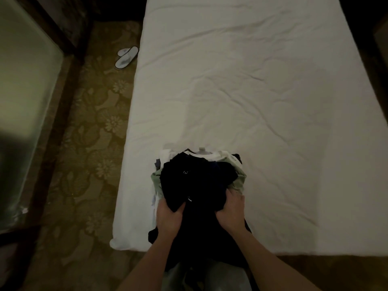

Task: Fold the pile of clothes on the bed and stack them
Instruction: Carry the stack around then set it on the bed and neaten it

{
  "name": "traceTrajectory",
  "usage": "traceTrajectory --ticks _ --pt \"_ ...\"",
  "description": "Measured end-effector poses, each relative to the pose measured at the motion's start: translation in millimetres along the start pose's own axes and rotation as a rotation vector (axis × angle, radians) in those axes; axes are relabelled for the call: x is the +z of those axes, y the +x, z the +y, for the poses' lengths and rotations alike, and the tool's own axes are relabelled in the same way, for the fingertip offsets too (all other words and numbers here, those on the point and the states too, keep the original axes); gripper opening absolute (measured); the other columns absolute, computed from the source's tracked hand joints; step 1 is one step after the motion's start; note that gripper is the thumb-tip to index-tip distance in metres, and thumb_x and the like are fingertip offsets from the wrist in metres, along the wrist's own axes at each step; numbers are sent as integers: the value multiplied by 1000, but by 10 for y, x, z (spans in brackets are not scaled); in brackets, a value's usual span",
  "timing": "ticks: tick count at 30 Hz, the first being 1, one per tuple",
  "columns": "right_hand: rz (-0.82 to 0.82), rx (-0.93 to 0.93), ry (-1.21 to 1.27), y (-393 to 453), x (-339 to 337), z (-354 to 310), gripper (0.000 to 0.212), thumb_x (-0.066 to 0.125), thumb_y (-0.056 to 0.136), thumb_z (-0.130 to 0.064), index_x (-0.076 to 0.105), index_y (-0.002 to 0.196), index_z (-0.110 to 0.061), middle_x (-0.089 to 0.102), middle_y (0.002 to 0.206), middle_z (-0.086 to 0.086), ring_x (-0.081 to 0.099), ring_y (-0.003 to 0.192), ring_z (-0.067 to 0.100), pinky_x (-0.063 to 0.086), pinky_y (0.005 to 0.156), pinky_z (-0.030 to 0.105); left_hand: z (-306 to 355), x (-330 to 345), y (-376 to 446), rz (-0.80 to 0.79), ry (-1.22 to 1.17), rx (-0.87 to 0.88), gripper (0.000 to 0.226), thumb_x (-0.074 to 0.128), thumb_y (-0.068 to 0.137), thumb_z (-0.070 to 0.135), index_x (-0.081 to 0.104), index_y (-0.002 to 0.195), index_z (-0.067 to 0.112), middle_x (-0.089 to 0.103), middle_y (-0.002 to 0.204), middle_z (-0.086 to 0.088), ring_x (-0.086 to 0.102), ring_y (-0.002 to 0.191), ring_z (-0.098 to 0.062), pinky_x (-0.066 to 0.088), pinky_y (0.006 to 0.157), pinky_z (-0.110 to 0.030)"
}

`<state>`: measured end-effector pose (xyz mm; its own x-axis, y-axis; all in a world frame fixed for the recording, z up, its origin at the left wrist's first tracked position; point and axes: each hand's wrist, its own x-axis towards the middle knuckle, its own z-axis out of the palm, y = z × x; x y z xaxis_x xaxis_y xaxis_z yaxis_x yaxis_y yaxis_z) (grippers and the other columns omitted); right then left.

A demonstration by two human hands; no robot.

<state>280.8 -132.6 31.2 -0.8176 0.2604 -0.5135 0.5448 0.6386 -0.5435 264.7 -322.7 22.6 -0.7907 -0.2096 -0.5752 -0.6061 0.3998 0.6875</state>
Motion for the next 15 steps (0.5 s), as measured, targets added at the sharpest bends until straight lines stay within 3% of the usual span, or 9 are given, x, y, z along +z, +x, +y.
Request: traceTrajectory --ticks 2,4,7,9,13,15 --pt "16 -34 117 0 16 22 46 64 73 -18 58 119 -18 56 115 5 55 109 31 47 94 41 -180 -28 167 3 33 -21 66 73 68 56 61 118 15 63 119 -6 66 106 -25 56 90 -43" --pt "44 -15 184 23 -23 24 62 75 75 -24 50 132 -16 44 133 8 47 122 29 43 105 41 -105 -86 184 -23 37 -46 79 77 65 56 56 130 16 58 129 -6 62 113 -24 53 98 -46" --pt "74 225 370 126 -82 86 109 91 60 -36 29 146 -12 28 148 9 33 135 25 33 115 42 46 -86 113 -26 -8 -90 59 82 76 34 60 127 16 69 116 -5 65 109 -26 51 98 -47" --pt "42 366 468 218 -131 142 126 93 45 -51 23 143 -16 40 145 10 44 133 31 42 109 49 61 -48 95 44 93 -93 56 81 77 36 61 124 16 68 115 -4 61 113 -30 45 104 -51" --pt "81 352 318 270 -98 143 107 83 41 -57 40 130 -16 58 123 8 53 119 34 47 100 52 78 54 26 152 373 -10 51 76 80 35 60 123 14 55 128 -4 49 125 -30 25 112 -53" --pt "86 358 218 222 -104 59 91 76 45 -54 51 126 -19 61 116 7 54 117 34 48 97 51 70 76 -34 160 307 77 44 76 81 28 61 120 13 54 125 -2 54 117 -26 31 111 -52"
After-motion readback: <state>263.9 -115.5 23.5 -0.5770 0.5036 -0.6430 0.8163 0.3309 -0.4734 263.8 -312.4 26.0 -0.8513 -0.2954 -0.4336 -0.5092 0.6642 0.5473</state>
